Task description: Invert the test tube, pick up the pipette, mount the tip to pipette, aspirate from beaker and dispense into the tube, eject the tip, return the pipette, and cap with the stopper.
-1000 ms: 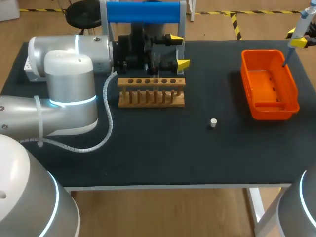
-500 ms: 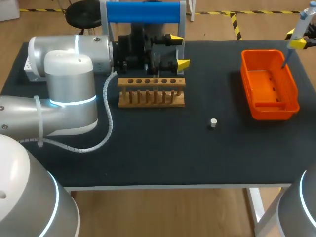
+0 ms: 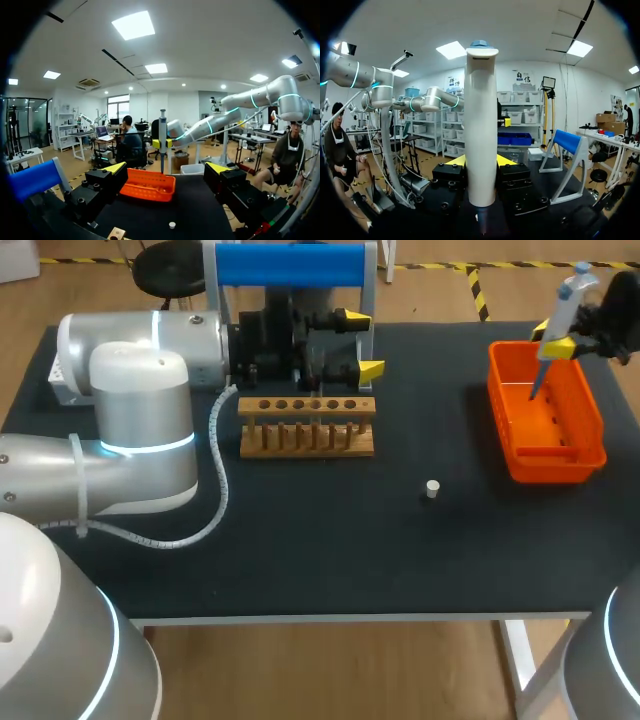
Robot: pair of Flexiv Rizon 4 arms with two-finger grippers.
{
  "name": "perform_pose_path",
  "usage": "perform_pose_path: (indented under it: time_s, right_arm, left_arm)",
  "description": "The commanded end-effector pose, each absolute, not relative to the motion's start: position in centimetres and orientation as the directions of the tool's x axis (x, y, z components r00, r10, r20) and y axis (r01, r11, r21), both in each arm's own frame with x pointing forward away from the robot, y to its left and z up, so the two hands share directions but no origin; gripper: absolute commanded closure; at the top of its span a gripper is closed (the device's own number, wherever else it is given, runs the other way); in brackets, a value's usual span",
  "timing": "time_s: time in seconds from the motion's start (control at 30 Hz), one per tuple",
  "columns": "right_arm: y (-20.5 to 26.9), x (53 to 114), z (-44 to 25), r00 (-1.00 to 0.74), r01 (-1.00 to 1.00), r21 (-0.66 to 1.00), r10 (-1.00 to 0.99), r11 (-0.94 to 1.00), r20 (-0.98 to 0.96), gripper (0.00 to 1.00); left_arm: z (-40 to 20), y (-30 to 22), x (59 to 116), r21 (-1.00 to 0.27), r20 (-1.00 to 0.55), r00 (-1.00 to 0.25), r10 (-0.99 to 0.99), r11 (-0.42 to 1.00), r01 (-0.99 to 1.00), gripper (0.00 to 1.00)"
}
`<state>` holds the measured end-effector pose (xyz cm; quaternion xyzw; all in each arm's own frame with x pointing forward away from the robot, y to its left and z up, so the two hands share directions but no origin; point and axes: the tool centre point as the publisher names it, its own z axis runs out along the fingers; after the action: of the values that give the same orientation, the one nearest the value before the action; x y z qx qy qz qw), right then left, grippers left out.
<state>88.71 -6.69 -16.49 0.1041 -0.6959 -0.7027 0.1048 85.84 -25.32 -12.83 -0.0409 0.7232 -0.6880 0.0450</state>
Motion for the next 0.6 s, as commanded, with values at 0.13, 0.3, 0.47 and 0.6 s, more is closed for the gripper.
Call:
perform_pose_path:
  time_s: [0.13,0.3,0.47,0.6]
  right_arm:
    - [-1.2,85.7,-16.7,-0.975,-0.002,1.000,-0.220,0.006,-0.001,1.00]
    - [1.0,84.5,-17.1,-0.977,-0.013,1.000,-0.214,0.018,-0.009,1.00]
    - [3.3,84.0,-17.3,-0.976,-0.014,1.000,-0.217,0.012,-0.012,1.00]
    - [5.0,83.6,-17.4,-0.976,-0.012,1.000,-0.219,0.007,-0.011,1.00]
  left_arm:
    - [-12.9,-25.3,85.8,-0.999,-0.010,-0.992,-0.123,0.046,0.004,0.00]
    - [-12.9,-25.3,85.8,-0.999,-0.010,-0.992,-0.123,0.046,0.004,0.00]
    - [-12.9,-25.3,85.8,-0.999,-0.010,-0.992,-0.123,0.046,0.004,0.00]
    - [-12.9,-25.3,85.8,-0.999,-0.010,-0.992,-0.123,0.046,0.004,0.00]
